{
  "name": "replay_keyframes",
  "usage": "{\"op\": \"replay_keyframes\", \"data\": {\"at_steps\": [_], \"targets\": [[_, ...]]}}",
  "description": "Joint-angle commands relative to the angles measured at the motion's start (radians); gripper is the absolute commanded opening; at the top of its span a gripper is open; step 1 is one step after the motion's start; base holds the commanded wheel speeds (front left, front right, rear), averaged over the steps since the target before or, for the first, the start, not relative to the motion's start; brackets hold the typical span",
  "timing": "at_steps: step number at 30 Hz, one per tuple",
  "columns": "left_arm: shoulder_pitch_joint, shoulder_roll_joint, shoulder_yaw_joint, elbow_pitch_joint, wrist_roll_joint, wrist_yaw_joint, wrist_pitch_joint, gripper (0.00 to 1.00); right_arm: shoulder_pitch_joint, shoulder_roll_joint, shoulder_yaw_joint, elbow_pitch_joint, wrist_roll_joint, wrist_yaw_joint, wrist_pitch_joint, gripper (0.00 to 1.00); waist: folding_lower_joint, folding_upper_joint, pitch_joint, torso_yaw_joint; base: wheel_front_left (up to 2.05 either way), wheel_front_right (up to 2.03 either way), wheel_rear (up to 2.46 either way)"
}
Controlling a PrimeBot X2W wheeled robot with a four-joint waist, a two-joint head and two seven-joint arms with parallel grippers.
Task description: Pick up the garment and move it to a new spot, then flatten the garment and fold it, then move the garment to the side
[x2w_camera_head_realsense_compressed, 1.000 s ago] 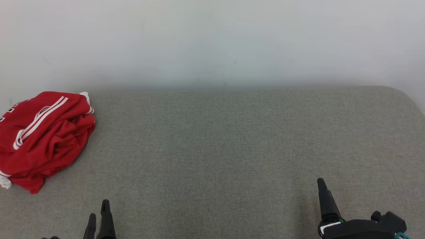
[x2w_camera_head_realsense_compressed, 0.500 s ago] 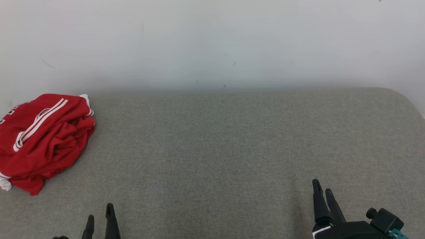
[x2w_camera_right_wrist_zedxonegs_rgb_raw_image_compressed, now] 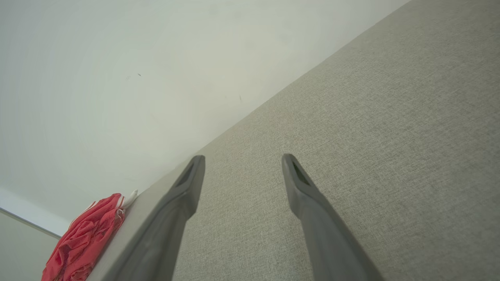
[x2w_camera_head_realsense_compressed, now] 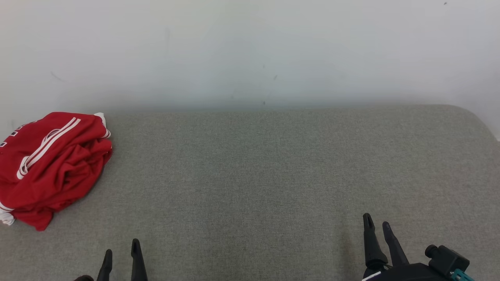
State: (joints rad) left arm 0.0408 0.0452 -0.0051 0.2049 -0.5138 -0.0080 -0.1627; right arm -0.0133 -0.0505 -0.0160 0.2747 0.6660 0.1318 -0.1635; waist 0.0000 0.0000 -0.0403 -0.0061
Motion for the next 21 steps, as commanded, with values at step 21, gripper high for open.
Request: {"op": "replay_keyframes", "data": {"at_steps": [21], "targets": [[0.036, 0.006, -0.027, -0.013, 0.229, -0.002, -0.057, 1.0, 0.018, 0.0, 0.022, 0.024, -0.211, -0.002, -0.056, 1.0, 0.0, 0.0, -0.025, -0.009, 0.0, 0.0, 0.0]]}}
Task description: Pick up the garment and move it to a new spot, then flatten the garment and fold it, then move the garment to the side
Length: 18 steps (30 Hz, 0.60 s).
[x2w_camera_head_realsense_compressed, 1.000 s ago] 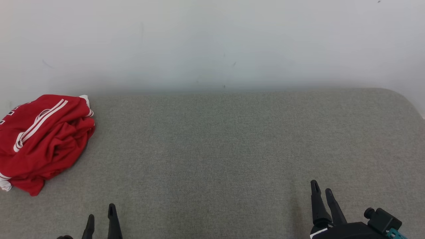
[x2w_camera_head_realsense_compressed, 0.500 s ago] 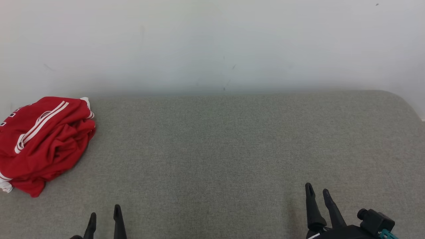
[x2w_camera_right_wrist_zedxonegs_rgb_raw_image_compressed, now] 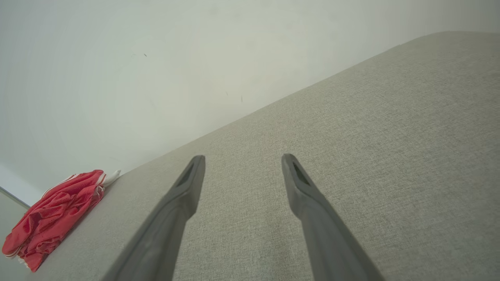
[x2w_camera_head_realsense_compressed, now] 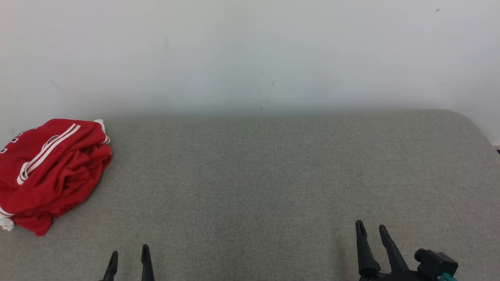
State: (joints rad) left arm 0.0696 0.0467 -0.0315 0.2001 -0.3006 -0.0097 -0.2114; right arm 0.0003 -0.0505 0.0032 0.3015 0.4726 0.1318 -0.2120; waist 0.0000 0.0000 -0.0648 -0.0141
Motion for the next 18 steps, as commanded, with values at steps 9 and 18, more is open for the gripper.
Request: {"op": "replay_keyframes", "data": {"at_steps": [9, 18], "targets": [[0.012, 0.005, 0.002, 0.003, 0.086, -0.003, -0.026, 1.0, 0.006, 0.0, 0.01, 0.011, -0.089, -0.002, -0.025, 1.0, 0.0, 0.0, -0.008, -0.005, 0.0, 0.0, 0.0], [0.02, 0.005, -0.006, 0.006, 0.143, 0.007, -0.043, 1.0, 0.011, 0.001, 0.015, 0.02, -0.156, -0.002, -0.042, 1.0, 0.0, 0.0, -0.01, -0.005, 0.0, 0.0, 0.0]]}}
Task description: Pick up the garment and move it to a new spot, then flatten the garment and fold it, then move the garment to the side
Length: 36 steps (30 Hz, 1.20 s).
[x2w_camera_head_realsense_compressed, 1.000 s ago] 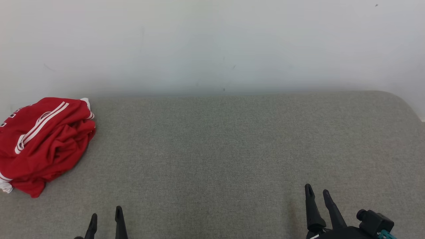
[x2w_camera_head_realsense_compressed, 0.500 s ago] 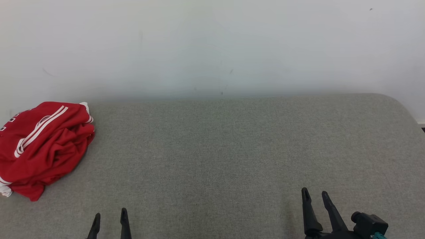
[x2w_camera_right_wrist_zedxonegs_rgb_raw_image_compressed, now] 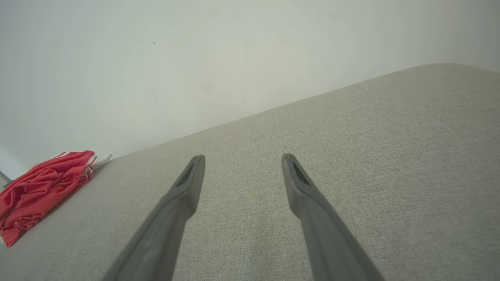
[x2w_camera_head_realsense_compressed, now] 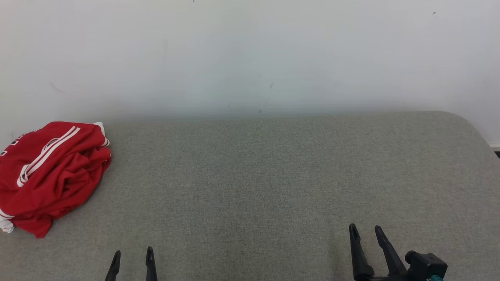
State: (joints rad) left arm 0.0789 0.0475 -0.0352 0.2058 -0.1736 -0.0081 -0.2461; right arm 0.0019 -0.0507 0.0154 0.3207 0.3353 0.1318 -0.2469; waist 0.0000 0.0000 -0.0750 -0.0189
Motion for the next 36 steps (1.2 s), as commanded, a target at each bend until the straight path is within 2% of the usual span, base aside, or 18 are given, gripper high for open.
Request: {"op": "replay_keyframes", "data": {"at_steps": [1, 8, 16, 36], "targets": [[0.01, 0.005, -0.002, 0.001, 0.023, 0.006, -0.011, 1.0, 0.01, 0.001, 0.003, 0.003, -0.024, -0.002, -0.01, 1.0, 0.0, 0.0, 0.0, 0.0, 0.0, 0.0, 0.0], [0.011, 0.005, -0.005, 0.013, 0.04, 0.007, -0.022, 1.0, 0.013, 0.001, -0.005, 0.018, -0.07, -0.002, -0.019, 1.0, 0.0, 0.0, -0.001, 0.001, 0.0, 0.0, 0.0], [-0.007, 0.004, -0.005, 0.039, -0.007, 0.007, -0.02, 1.0, 0.0, 0.001, -0.019, 0.019, -0.071, -0.002, 0.013, 1.0, 0.0, 0.0, 0.003, 0.002, 0.0, 0.0, 0.0], [-0.041, 0.004, -0.02, 0.1, -0.064, 0.021, -0.019, 1.0, 0.021, 0.001, -0.03, -0.052, -0.118, -0.002, 0.105, 1.0, 0.0, 0.0, 0.006, 0.004, 0.0, 0.0, 0.0]]}}
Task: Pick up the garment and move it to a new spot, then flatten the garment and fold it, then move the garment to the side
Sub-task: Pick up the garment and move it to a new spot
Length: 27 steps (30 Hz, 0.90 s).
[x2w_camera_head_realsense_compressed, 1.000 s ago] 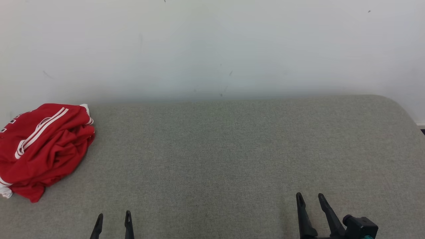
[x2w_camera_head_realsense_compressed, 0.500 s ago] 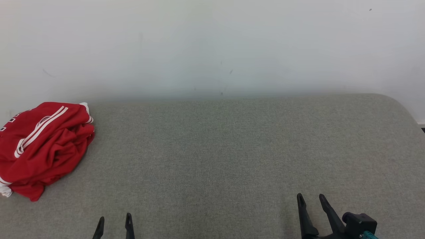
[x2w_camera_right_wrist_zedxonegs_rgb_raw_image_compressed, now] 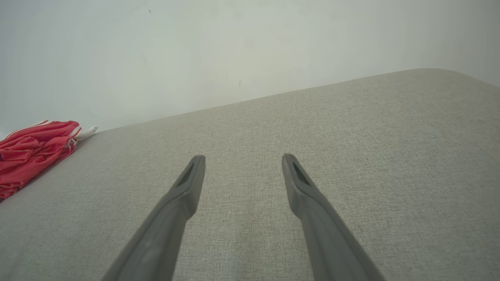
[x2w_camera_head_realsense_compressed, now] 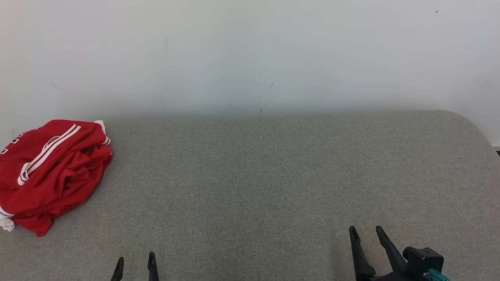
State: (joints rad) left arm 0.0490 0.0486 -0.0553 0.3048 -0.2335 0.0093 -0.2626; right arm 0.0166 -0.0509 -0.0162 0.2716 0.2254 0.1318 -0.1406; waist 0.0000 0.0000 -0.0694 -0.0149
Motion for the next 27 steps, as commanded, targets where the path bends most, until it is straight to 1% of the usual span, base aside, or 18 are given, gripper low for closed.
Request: {"op": "replay_keyframes", "data": {"at_steps": [1, 8, 12, 16, 21, 22, 24, 25, 27], "targets": [[-0.012, 0.003, 0.0, 0.003, -0.005, 0.004, -0.002, 1.0, 0.007, 0.001, 0.002, -0.006, -0.008, -0.002, 0.003, 1.0, 0.0, 0.0, 0.0, 0.0, 0.0, 0.0, 0.0], [-0.019, 0.008, -0.006, 0.013, -0.007, 0.008, -0.002, 1.0, 0.017, 0.001, -0.003, -0.011, -0.008, -0.002, 0.012, 1.0, 0.0, 0.0, 0.001, 0.015, 0.0, 0.0, 0.0], [-0.016, 0.01, -0.013, 0.016, -0.003, 0.008, -0.002, 1.0, 0.025, 0.001, -0.003, -0.011, -0.004, -0.002, 0.013, 1.0, 0.0, 0.0, -0.003, 0.051, 0.0, 0.0, 0.0], [-0.004, 0.017, -0.02, 0.012, 0.005, 0.015, 0.0, 1.0, 0.037, 0.001, -0.004, -0.011, 0.001, -0.002, 0.012, 1.0, 0.0, 0.0, -0.011, 0.109, 0.0, 0.0, 0.0], [0.01, 0.031, -0.022, 0.001, 0.008, 0.02, 0.008, 1.0, 0.05, 0.002, 0.001, -0.005, 0.014, -0.002, 0.003, 1.0, 0.0, 0.0, -0.026, 0.209, 0.0, 0.0, 0.0], [0.01, 0.031, -0.022, 0.001, 0.008, 0.02, 0.008, 1.0, 0.05, 0.002, 0.001, -0.005, 0.014, -0.002, 0.003, 1.0, 0.0, 0.0, -0.026, 0.209, 0.0, 0.0, 0.0], [0.019, 0.04, -0.018, -0.002, 0.008, 0.023, 0.014, 1.0, 0.051, 0.002, 0.01, -0.002, 0.023, -0.002, -0.001, 1.0, 0.0, 0.0, -0.031, 0.248, 0.0, 0.0, 0.0], [0.025, 0.047, -0.02, -0.009, 0.009, 0.025, 0.017, 1.0, 0.053, 0.001, 0.015, 0.003, 0.033, -0.002, -0.003, 1.0, 0.0, 0.0, -0.036, 0.288, 0.0, 0.0, 0.0], [0.034, 0.053, -0.019, -0.018, 0.01, 0.028, 0.025, 1.0, 0.054, 0.002, 0.025, 0.006, 0.039, -0.002, -0.008, 1.0, 0.0, 0.0, -0.041, 0.329, 0.0, 0.0, 0.0]]}}
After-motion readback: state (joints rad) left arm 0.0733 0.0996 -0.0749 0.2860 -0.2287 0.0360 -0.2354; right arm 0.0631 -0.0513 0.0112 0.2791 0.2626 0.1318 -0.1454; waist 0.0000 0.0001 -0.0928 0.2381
